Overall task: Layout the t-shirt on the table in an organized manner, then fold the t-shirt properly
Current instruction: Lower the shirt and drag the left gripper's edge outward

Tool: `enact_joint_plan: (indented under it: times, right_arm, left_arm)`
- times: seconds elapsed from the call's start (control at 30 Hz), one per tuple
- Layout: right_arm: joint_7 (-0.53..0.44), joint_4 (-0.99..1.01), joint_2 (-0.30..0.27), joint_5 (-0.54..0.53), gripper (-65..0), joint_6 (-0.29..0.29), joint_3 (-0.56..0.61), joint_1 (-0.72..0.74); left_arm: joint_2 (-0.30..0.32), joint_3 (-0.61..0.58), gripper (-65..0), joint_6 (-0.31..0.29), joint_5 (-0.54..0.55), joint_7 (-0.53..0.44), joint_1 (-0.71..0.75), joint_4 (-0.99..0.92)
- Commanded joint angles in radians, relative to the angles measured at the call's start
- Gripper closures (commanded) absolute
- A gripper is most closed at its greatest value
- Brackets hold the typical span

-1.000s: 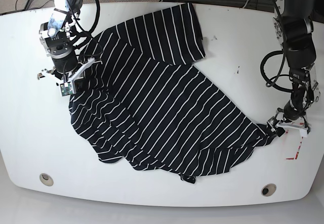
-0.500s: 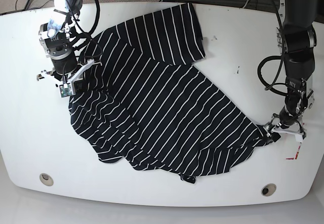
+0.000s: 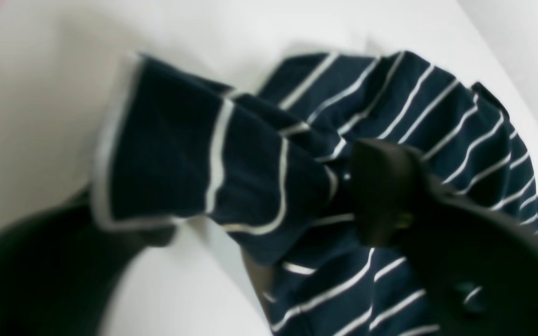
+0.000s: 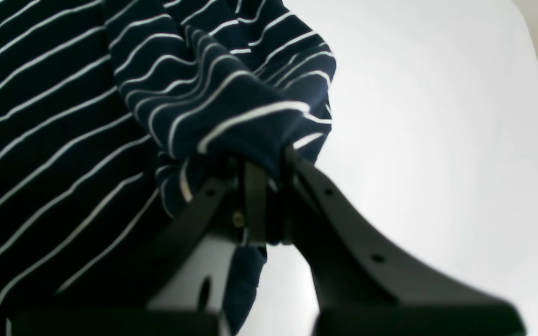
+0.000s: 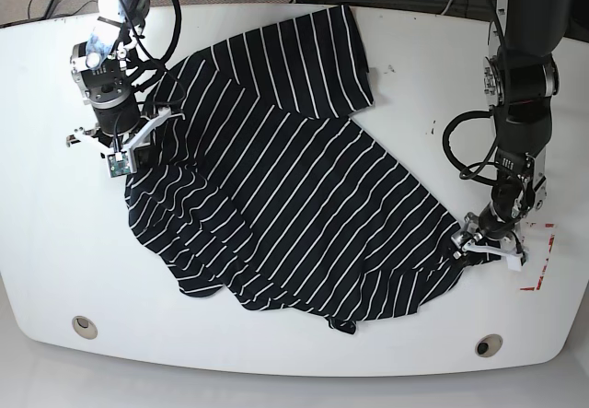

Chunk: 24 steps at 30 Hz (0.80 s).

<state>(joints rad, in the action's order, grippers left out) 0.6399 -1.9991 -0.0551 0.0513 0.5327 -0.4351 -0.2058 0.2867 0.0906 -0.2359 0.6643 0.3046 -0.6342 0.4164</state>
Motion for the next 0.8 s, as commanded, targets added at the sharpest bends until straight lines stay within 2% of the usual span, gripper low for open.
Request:
enact_joint_plan:
  times: [0.0, 0.1, 0.2, 0.3, 0.5, 0.6, 0.77]
  right_arm:
    - [-0.024, -0.018, -0.007, -0.009, -0.3, -0.003, -0.005, 0.012]
    - [-0.024, -0.018, -0.007, -0.009, -0.3, -0.003, -0.005, 0.012]
    - [-0.024, -0.018, -0.007, -0.009, -0.3, -0.003, -0.005, 0.012]
    - [-0.024, -0.018, -0.007, -0.009, -0.3, -0.003, -0.005, 0.012]
    - [-0.024, -0.018, -0.007, -0.009, -0.3, -0.003, -0.005, 0.012]
    - [-0.024, -0.021, -0.007, -0.009, -0.3, -0.003, -0.006, 0.010]
    - [-0.024, -0.035, -0.007, -0.008, -0.3, -0.003, -0.024, 0.003]
  left_arm:
    - [0.012, 0.001, -25.1, 0.007, -0.001, 0.008, -0.019, 0.006]
    - [0.015, 0.004, -9.6, 0.007, 0.001, 0.006, -0.019, 0.009]
    - [0.019, 0.005, -2.5, 0.002, 0.002, 0.006, -0.019, 0.011]
    - [0.024, 0.005, -1.8, 0.000, 0.004, 0.006, -0.019, 0.012]
    - [0.087, 0.008, -1.7, -0.001, 0.005, 0.011, -0.011, 0.069]
    - [0.104, 0.015, -0.8, -0.001, 0.008, 0.031, 0.037, 0.147]
    - [0.167, 0.079, 0.0, -0.001, 0.070, 0.129, 0.147, 0.387]
